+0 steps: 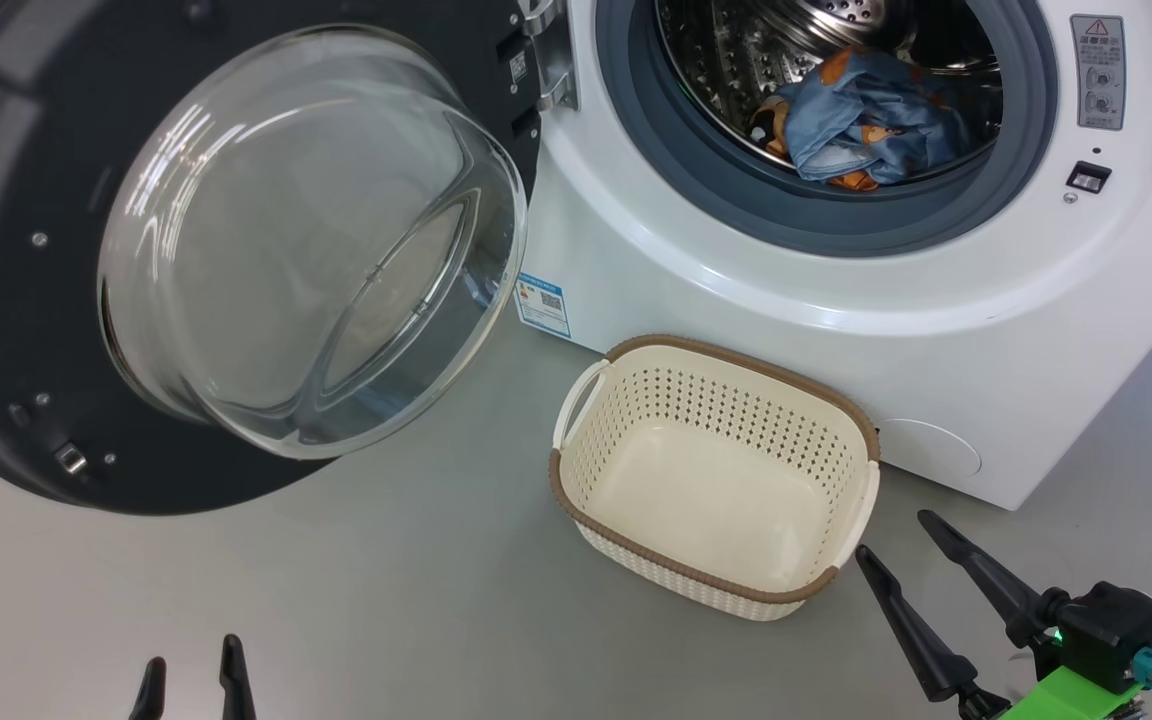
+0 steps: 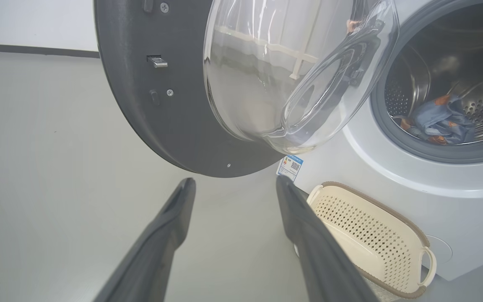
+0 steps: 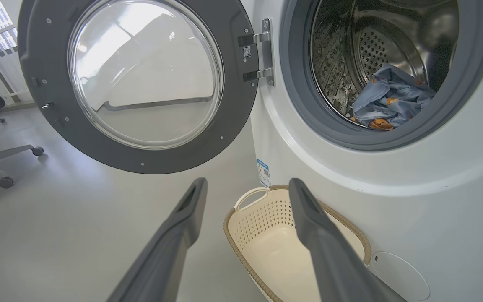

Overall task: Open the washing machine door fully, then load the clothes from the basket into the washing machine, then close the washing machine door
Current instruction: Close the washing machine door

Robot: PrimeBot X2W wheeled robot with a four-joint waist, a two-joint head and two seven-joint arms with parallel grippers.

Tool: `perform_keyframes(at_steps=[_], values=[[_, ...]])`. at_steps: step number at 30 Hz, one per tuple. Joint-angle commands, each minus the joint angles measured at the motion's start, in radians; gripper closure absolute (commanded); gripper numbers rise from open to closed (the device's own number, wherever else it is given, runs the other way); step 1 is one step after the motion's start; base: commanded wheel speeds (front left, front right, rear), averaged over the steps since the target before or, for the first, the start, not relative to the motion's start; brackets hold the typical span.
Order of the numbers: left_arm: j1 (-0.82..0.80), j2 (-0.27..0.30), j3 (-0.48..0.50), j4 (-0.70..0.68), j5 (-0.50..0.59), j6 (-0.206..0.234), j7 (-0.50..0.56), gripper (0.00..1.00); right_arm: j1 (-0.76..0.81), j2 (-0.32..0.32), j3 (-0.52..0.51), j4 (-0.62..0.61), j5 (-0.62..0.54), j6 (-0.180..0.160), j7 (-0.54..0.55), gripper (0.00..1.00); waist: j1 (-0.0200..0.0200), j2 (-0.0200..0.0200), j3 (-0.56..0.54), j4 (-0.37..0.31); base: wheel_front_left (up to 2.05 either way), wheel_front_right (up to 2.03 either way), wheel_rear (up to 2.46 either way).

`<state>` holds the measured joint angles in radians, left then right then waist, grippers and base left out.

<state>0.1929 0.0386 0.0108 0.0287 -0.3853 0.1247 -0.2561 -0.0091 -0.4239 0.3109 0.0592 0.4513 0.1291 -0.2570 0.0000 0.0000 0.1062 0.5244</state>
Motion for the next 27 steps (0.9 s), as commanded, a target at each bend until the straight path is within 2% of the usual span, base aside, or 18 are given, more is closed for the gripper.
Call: perform_keyframes(at_steps=[1,6,7,8,9,10,13,18,20,24,27], values=[[-0.007,0.012,0.031,-0.031,-0.005,0.008,-0.006,0.0,-0.028,-0.025,0.02,-0.018,0.013,0.002,-0.005,0.0,0.0,0.0,0.004,0.002,0.0,0.0,0.0],[-0.011,0.012,0.031,-0.044,-0.024,0.007,-0.006,0.0,-0.033,-0.029,0.024,-0.015,0.018,0.002,-0.005,0.0,0.0,0.0,0.007,0.002,0.0,0.0,0.0],[-0.014,0.012,0.035,-0.051,-0.036,0.002,-0.006,0.26,-0.032,-0.028,0.021,-0.014,0.018,0.002,-0.005,0.0,0.0,0.0,0.008,0.002,0.0,0.0,0.0],[-0.02,0.012,0.044,-0.061,-0.052,-0.002,-0.006,0.62,-0.03,-0.027,0.016,-0.014,0.019,0.002,-0.005,0.0,0.0,0.0,0.008,0.002,0.0,0.0,0.0],[-0.028,0.012,0.055,-0.074,-0.066,-0.011,-0.006,0.93,-0.027,-0.026,0.011,-0.014,0.019,0.002,-0.005,0.0,0.0,0.0,0.009,0.002,0.0,0.0,0.0],[-0.039,0.012,0.073,-0.09,-0.076,-0.021,-0.006,1.0,-0.022,-0.025,0.005,-0.015,0.019,0.002,-0.005,0.0,0.0,0.0,0.01,0.001,0.0,0.0,0.0],[-0.087,0.012,0.164,-0.157,-0.131,-0.065,-0.006,1.0,-0.004,-0.016,-0.019,-0.016,0.017,0.002,-0.005,0.0,0.0,0.0,0.01,0.0,0.0,0.0,0.0],[-0.23,0.012,0.397,-0.237,-0.193,-0.196,-0.006,1.0,0.036,0.006,-0.065,-0.025,0.011,0.002,-0.005,0.0,0.0,0.0,0.009,-0.005,0.0,0.0,0.0],[-0.311,0.028,0.479,-0.225,-0.236,-0.231,-0.006,1.0,0.05,0.014,-0.079,-0.029,0.008,0.002,-0.005,0.0,0.0,0.0,0.008,-0.008,0.0,0.0,0.0],[-0.453,0.148,0.557,-0.124,-0.309,-0.252,-0.006,1.0,0.075,0.033,-0.099,-0.036,0.001,0.002,-0.005,0.0,0.0,0.0,0.002,-0.016,0.0,0.0,0.0],[-0.556,0.256,0.586,0.01,-0.431,-0.254,0.014,1.0,0.08,0.039,-0.101,-0.041,-0.003,0.002,-0.005,0.0,0.0,0.0,0.009,-0.033,0.0,0.0,0.0]])
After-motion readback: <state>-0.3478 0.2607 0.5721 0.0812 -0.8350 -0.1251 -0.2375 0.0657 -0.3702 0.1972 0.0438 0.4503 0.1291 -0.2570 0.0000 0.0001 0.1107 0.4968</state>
